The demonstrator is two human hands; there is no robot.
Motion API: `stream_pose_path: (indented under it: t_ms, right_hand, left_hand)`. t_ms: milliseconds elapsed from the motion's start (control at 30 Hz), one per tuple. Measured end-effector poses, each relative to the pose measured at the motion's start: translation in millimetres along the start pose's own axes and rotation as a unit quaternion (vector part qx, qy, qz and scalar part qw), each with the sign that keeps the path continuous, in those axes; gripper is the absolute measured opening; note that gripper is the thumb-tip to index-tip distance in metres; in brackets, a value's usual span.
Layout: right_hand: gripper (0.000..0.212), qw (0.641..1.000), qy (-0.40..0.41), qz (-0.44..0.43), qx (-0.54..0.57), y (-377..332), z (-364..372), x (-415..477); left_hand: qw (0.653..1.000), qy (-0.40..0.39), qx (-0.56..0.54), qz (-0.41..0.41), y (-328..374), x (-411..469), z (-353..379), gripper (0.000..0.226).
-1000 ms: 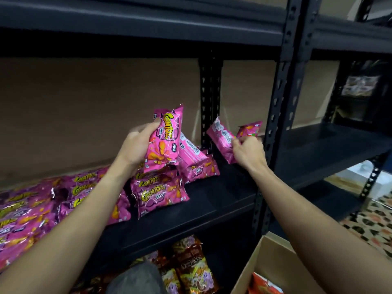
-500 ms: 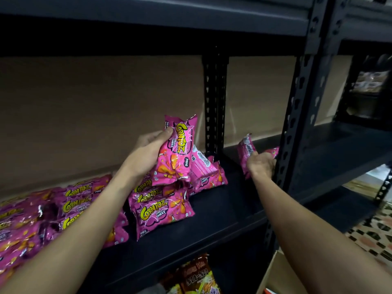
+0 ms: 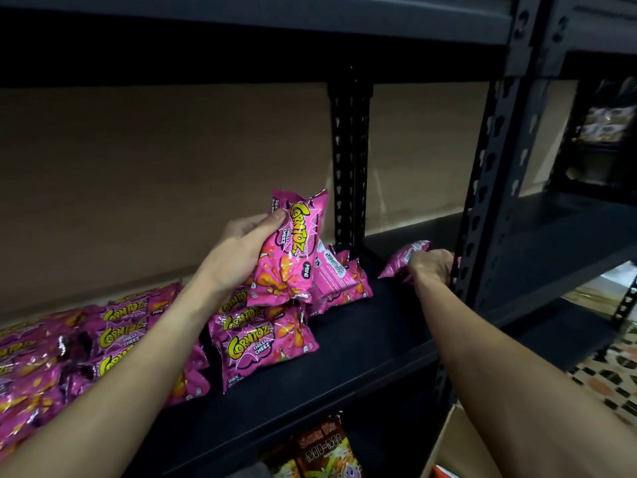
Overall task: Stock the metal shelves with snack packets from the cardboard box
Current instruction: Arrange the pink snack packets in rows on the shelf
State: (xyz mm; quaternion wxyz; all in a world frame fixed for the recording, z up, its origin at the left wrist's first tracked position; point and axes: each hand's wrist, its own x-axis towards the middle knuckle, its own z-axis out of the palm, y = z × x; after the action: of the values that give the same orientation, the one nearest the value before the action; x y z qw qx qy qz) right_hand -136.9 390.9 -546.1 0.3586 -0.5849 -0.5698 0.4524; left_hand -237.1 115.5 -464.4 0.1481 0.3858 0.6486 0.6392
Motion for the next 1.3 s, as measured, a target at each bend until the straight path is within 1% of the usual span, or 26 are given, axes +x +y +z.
stream_pose_path:
  t_ms: [67,167,233,300,367,433,500,567,667,733,800,867,933,1033,1133,1200,1233,1300]
  right_hand:
    - [0.045,1.000,0.001,-0.017,-0.006,-1.1,-4.2,-9.1]
    - [0.059,0.997,0.018,-0.067,-0.035,-3.5,-9.8,-18.1]
    - [0.051,0.993,0.011,-0.113,-0.046,-4.5,-13.6,-27.5]
    - [0.043,0.980,0.013,-0.190,-0.057,-0.4,-17.4,-38.4]
    - [0.043,0.953,0.029,-0.299,-0.039,5.2,-22.0,-49.8]
    - [0.046,0.932,0.001,-0.361,-0.010,7.4,-29.7,-59.7]
    - [0.060,0.936,-0.080,-0.337,0.065,8.0,-39.5,-69.6]
    - [0.071,0.934,-0.163,-0.277,0.157,8.9,-47.7,-78.3]
    - [0.075,0.928,-0.220,-0.199,0.226,11.8,-53.9,-78.9]
    - [0.071,0.915,-0.259,-0.170,0.258,11.5,-59.4,-79.8]
    - [0.062,0.907,-0.294,-0.163,0.253,11.3,-67.0,-81.7]
    - [0.041,0.899,-0.324,-0.150,0.255,10.9,-75.4,-83.8]
    - [0.025,0.897,-0.336,-0.110,0.264,13.7,-80.8,-85.3]
    - [0.012,0.907,-0.328,-0.043,0.262,21.4,-82.0,-88.9]
    - [0.014,0.919,-0.306,-0.027,0.247,29.0,-80.2,-92.5]
    - [0.017,0.919,-0.298,-0.030,0.259,30.5,-79.1,-94.4]
    - [0.023,0.913,-0.304,-0.028,0.271,31.2,-78.8,-96.5]
    - [0.041,0.893,-0.340,-0.023,0.295,31.4,-78.6,-99.2]
  left_hand:
    - [1.000,-0.001,0.004,-0.001,-1.7,0.0,1.2,0.033]
    - [1.000,0.005,-0.001,-0.002,0.0,1.1,2.3,0.036]
    - [1.000,0.008,-0.012,-0.001,3.9,0.7,2.9,0.035]
    - [1.000,0.013,-0.019,0.003,6.8,-0.2,3.6,0.031]
    - [0.999,0.022,-0.025,0.001,7.8,-2.1,3.6,0.029]
    - [0.999,0.033,-0.029,-0.004,6.8,-4.7,1.7,0.029]
    - [0.999,0.041,-0.028,-0.014,6.0,-8.9,1.0,0.029]
    - [0.998,0.054,-0.031,-0.023,5.3,-14.7,2.0,0.028]
    - [0.996,0.068,-0.045,-0.034,2.7,-24.6,3.6,0.027]
    - [0.995,0.074,-0.052,-0.043,2.5,-30.0,3.3,0.028]
    - [0.994,0.079,-0.058,-0.044,2.1,-34.2,2.9,0.025]
    - [0.993,0.082,-0.068,-0.044,1.6,-37.5,2.2,0.023]
    - [0.992,0.085,-0.077,-0.046,1.1,-41.1,0.9,0.023]
    - [0.991,0.090,-0.083,-0.051,-1.6,-44.8,-2.8,0.024]
    - [0.991,0.089,-0.087,-0.053,-1.0,-47.9,-4.8,0.024]
    - [0.991,0.087,-0.088,-0.053,0.0,-49.1,-5.9,0.024]
    - [0.991,0.089,-0.090,-0.053,0.2,-50.2,-7.2,0.024]
    - [0.990,0.099,-0.090,-0.043,1.4,-48.7,-9.8,0.024]
